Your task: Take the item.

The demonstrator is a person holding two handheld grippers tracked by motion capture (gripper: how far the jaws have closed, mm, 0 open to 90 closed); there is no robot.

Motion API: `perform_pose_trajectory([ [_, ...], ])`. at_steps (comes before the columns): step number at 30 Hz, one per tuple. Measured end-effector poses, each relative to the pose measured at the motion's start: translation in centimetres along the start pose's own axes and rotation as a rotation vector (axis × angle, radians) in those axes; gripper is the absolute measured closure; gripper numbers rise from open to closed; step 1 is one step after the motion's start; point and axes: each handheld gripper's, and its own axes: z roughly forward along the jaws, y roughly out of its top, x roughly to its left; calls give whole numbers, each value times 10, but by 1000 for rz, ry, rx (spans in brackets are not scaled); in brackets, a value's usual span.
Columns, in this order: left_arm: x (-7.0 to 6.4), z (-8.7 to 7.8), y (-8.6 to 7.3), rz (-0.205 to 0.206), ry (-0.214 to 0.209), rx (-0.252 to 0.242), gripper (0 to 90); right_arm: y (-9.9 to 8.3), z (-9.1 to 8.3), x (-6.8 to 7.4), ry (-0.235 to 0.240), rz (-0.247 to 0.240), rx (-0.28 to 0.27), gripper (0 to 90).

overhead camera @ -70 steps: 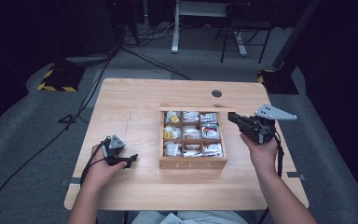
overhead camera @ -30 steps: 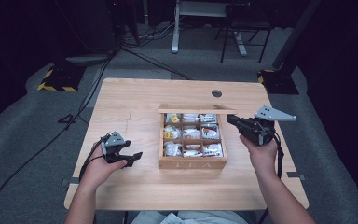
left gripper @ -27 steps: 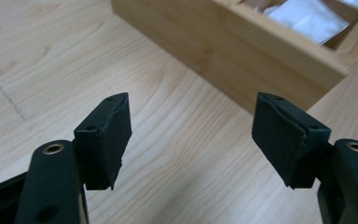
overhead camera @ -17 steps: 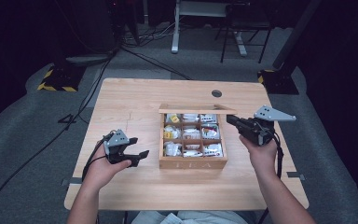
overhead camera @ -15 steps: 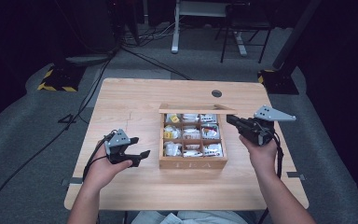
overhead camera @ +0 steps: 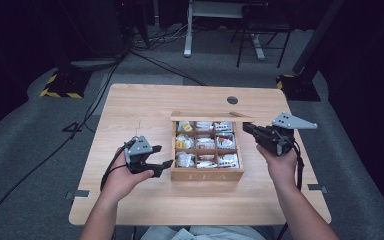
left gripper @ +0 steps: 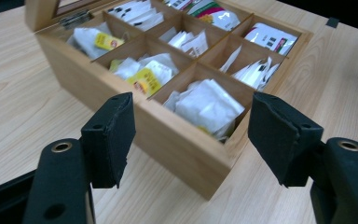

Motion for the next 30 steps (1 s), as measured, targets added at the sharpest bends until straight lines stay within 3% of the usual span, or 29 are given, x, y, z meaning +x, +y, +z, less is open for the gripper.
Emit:
perform_pose_trajectory([
  [6,-7,11,9,25,-21,-5,337,1,0,0,5,3,2,899],
  [21,-20,39,31,33,-80,-45,337,1,0,-2,12,1,2,899],
  [30,-26,68,42,39,-120,-9,390,1,0,-3,18,3,0,899],
])
